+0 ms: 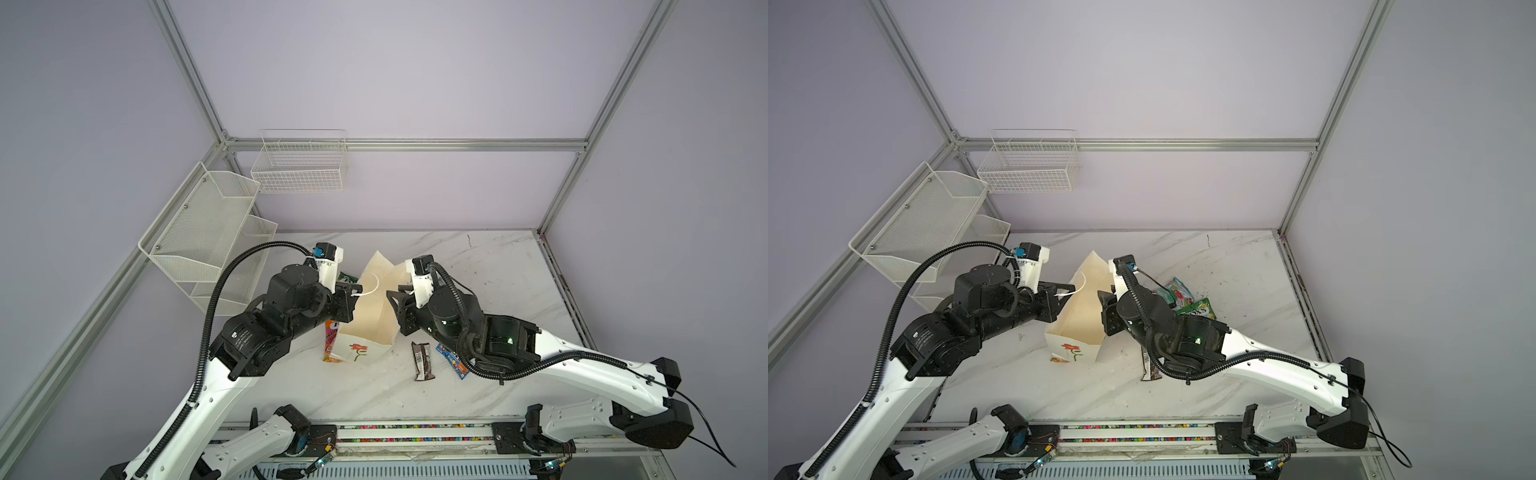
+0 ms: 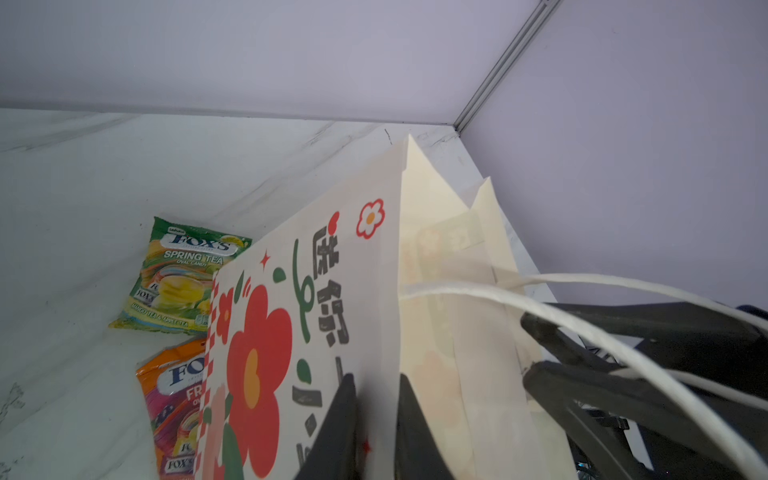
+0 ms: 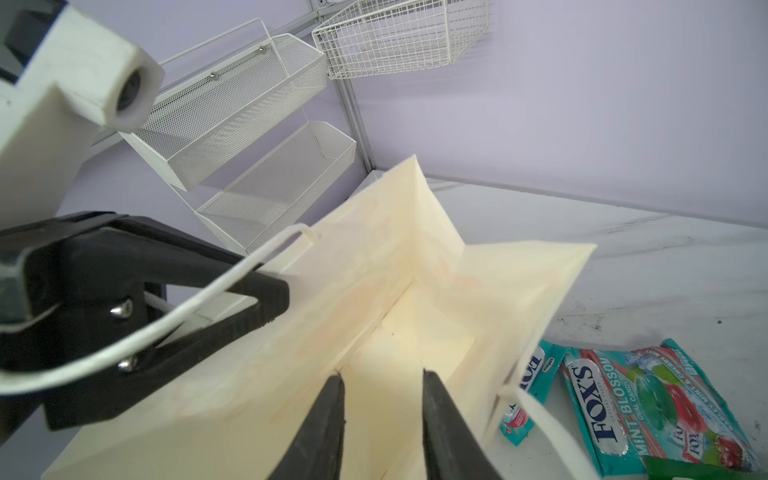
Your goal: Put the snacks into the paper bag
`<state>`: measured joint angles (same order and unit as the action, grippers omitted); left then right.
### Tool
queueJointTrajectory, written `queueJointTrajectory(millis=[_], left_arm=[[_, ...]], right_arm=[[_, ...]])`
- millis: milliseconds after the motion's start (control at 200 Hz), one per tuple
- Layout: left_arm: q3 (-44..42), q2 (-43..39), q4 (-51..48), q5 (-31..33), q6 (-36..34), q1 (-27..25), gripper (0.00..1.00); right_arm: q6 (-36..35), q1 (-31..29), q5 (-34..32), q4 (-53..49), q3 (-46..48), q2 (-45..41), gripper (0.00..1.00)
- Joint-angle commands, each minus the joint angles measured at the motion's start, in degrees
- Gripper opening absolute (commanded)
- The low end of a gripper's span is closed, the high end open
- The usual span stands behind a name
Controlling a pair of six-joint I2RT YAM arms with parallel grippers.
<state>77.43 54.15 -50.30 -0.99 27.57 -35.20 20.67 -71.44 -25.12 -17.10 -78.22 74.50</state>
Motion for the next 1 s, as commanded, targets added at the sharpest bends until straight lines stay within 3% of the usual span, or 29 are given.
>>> queueJointTrajectory(millis=[0,150,645,990], left_arm=[[-2.4,-1.1,6.1,-4.6,-2.2,0.3,0.17],[-3.0,-1.4,7.2,-6.6,-2.9,0.3,0.18],[-6.8,-2.2,13.1,-14.2,-3.8,0.3,0.4],[-7.6,-2.1,14.3,-16.2,-3.7,0.3,0.45]], right_arm=[[-0.3,-0.4,1.8,2.6,0.8,-2.2,0.33],[-0.2,-0.4,2.8,2.9,1.6,-3.7,0.33],[-2.3,-1.0,9.2,7.5,5.7,-8.5,0.33],[-2.9,-1.5,9.0,8.2,6.6,-9.8,0.32]])
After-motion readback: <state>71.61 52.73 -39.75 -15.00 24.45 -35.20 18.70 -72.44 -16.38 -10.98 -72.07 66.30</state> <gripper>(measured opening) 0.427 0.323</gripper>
